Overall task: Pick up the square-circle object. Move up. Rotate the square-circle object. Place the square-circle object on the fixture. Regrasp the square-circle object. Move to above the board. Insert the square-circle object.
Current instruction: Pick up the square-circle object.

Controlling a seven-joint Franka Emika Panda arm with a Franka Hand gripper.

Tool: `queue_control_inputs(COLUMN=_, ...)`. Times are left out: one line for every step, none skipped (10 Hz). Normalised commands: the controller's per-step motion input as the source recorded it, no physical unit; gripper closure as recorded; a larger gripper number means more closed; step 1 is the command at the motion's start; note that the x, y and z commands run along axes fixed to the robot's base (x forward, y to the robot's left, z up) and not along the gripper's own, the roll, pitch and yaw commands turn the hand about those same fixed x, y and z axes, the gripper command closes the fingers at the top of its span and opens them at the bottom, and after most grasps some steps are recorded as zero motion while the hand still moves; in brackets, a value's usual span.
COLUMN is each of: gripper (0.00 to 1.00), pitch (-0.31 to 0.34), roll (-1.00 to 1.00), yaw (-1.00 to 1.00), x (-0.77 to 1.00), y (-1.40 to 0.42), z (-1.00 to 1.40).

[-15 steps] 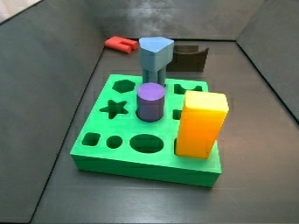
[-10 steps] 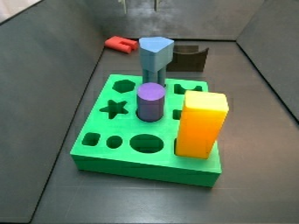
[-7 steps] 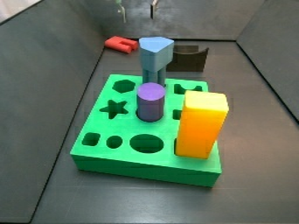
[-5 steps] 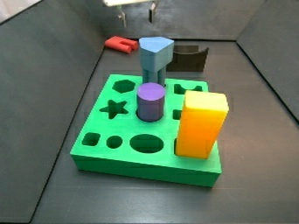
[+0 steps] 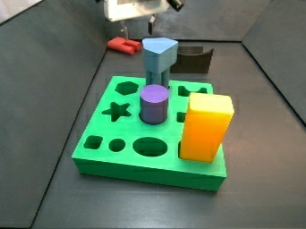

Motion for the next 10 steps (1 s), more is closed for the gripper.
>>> queue_control_inputs(gripper=0.0, pitch=-0.167, roll=-0.05, yaw=0.42, x=-0.23, y=0.01, z=-0.53)
queue_control_inputs(gripper=0.0, pitch=-0.167, roll=-0.09, yaw=0.45, x=-0.22, y=0.03, z=-0.49)
queue_control_inputs(gripper=0.0, pitch=-0.154, roll=-0.08, yaw=0.45, x=-0.18, y=0.05, z=-0.43)
queue_control_inputs(gripper=0.0, pitch=-0.149, roll=-0.07, yaw=0.44, x=-0.16, y=0.07, z=-0.39)
queue_control_inputs(gripper=0.0, pitch=-0.111, roll=-0.04, yaw=0.39, x=-0.07, y=0.05, z=-0.33)
queue_control_inputs(gripper=0.0, pitch=-0.104, roll=-0.03, yaw=0.38, x=-0.07, y=0.05, z=-0.32)
queue_control_inputs(gripper=0.0, pitch=-0.097, roll=-0.03, yaw=0.37, x=-0.06, y=0.07, z=-0.33)
queue_control_inputs(gripper=0.0, pitch=-0.099, roll=-0.05, yaw=0.37, x=-0.07, y=0.05, z=-0.31)
queue_control_inputs(gripper=0.0, pitch=-0.109, roll=-0.07, yaw=0.1, x=-0.07, y=0.0, z=-0.08)
queue_control_inputs(gripper=0.0, pitch=-0.153, roll=-0.02, yaw=0.12, x=-0.11, y=0.0, z=-0.12)
